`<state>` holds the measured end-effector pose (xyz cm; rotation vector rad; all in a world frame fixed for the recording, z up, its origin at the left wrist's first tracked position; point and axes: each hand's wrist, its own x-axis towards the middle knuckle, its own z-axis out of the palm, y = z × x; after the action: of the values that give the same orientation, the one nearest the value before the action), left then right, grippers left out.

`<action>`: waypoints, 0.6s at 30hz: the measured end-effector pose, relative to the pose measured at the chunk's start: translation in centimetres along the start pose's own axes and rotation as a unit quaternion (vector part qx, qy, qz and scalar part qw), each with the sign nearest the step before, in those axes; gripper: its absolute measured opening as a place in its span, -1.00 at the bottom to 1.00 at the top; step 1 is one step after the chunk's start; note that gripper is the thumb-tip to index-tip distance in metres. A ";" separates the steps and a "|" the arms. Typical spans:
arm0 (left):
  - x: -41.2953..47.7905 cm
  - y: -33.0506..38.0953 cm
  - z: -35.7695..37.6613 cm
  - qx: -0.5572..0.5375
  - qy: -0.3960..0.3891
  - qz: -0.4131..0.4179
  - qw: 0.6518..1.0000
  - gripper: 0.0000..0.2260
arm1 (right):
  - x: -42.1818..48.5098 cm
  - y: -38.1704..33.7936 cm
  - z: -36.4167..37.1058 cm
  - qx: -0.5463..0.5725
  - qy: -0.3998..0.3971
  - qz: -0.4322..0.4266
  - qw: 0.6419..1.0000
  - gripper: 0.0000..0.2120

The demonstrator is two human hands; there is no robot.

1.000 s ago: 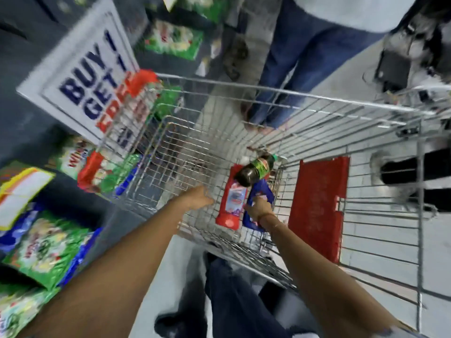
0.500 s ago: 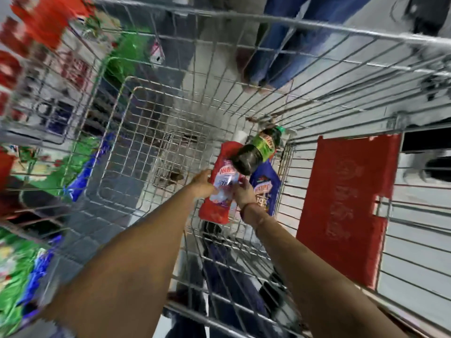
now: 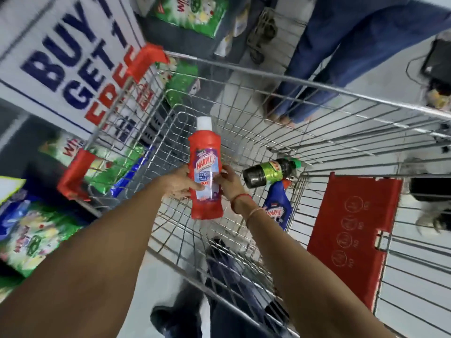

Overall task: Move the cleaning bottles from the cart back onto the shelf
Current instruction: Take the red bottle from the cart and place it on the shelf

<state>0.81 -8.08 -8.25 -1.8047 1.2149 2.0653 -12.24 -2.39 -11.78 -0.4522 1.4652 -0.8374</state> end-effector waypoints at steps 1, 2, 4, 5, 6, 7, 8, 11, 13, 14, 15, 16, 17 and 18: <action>-1.2 0.4 -0.3 -0.016 0.005 0.014 1.000 -0.58 | -0.6 -0.9 0.2 -0.002 -0.002 -0.021 1.000 -0.64; -2.3 0.8 -0.6 -0.030 0.011 0.029 0.999 -0.59 | -1.3 -1.8 0.4 -0.007 -0.007 -0.040 0.999 -0.63; -5.0 1.3 -1.0 -0.057 0.021 0.073 0.996 -0.58 | -3.3 -3.8 0.9 -0.017 -0.021 -0.077 0.997 -0.65; -6.7 1.6 -1.2 -0.074 0.028 0.098 0.992 -0.56 | -4.4 -4.7 1.1 -0.022 -0.030 -0.100 0.994 -0.66; -8.2 1.6 -1.5 -0.085 0.041 0.124 0.988 -0.55 | -5.4 -5.6 1.4 -0.026 -0.039 -0.124 0.991 -0.66; -10.0 1.6 -1.8 -0.095 0.056 0.152 0.982 -0.57 | -6.5 -6.4 1.7 -0.027 -0.051 -0.148 0.987 -0.66; -11.7 1.4 -2.2 -0.102 0.069 0.181 0.976 -0.60 | -7.7 -7.2 2.2 -0.028 -0.060 -0.168 0.983 -0.66; -17.2 0.4 -3.2 -0.100 0.090 0.269 0.954 -0.52 | -11.7 -9.7 4.5 -0.028 -0.086 -0.230 0.969 -0.71; -20.6 -0.7 -3.9 -0.121 0.111 0.318 0.934 -0.47 | -14.8 -11.1 6.7 -0.031 -0.106 -0.268 0.957 -0.74; -22.1 -1.5 -4.3 -0.132 0.130 0.332 0.925 -0.46 | -16.3 -11.7 7.8 -0.032 -0.117 -0.285 0.951 -0.74; -23.8 -2.1 -4.8 -0.142 0.147 0.347 0.915 -0.45 | -17.6 -12.0 9.0 -0.038 -0.125 -0.302 0.944 -0.75; -25.3 -3.0 -5.2 -0.150 0.164 0.360 0.906 -0.46 | -18.9 -12.3 10.2 -0.046 -0.135 -0.320 0.937 -0.75; -26.8 -4.0 -5.7 -0.154 0.182 0.372 0.897 -0.49 | -20.1 -12.4 11.5 -0.051 -0.147 -0.335 0.929 -0.73; -28.3 -5.0 -6.3 -0.157 0.207 0.380 0.888 -0.51 | -21.2 -12.5 12.8 -0.053 -0.159 -0.346 0.923 -0.72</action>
<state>16.19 2.20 14.62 -2.2494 2.0832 2.4286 -0.45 2.12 12.96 -1.1759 1.0435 -1.1695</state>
